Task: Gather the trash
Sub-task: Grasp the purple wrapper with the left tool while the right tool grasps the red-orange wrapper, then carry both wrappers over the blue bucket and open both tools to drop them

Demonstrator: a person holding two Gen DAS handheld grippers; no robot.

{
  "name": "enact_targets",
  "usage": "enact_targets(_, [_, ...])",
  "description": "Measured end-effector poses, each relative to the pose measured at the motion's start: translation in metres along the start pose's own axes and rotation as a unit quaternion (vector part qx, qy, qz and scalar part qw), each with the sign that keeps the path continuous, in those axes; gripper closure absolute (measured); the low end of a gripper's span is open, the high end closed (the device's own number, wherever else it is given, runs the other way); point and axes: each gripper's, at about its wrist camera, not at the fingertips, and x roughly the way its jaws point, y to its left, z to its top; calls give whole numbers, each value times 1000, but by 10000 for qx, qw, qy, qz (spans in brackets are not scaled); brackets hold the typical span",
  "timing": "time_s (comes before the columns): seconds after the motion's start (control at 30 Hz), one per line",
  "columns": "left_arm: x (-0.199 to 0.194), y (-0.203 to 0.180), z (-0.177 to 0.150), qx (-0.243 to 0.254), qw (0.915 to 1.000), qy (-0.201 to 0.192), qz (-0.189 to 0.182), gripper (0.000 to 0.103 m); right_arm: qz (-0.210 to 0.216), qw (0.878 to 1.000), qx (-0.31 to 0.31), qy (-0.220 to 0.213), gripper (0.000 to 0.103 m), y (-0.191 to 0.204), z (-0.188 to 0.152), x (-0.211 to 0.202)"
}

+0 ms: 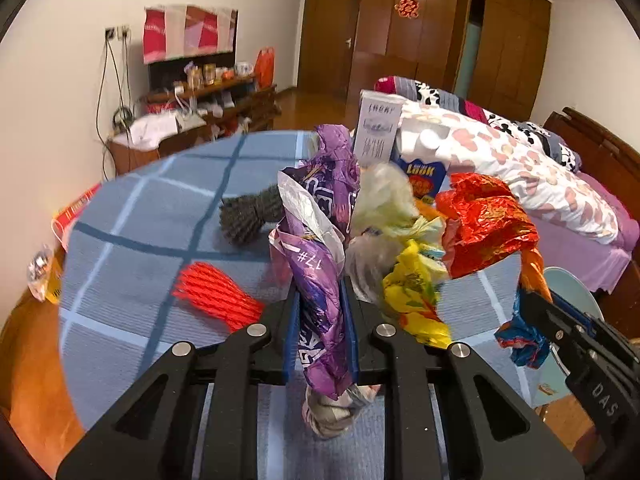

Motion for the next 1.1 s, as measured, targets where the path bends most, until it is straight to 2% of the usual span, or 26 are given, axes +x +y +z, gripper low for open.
enact_targets(0.33, [-39,-35,7,467,9982,-362,138,85,-160,9992,198,-295,82,-13,-3,-38])
enact_targets(0.6, [-57,-76,1,817,9956,-455,-28,84,-420,9975,379,-416,82,-34,-10,-64])
enact_targets(1.1, [-65,-151,-11,1484,9864,-531,-464,84,-1275,9853,976,-576,82,-97,-30,-105])
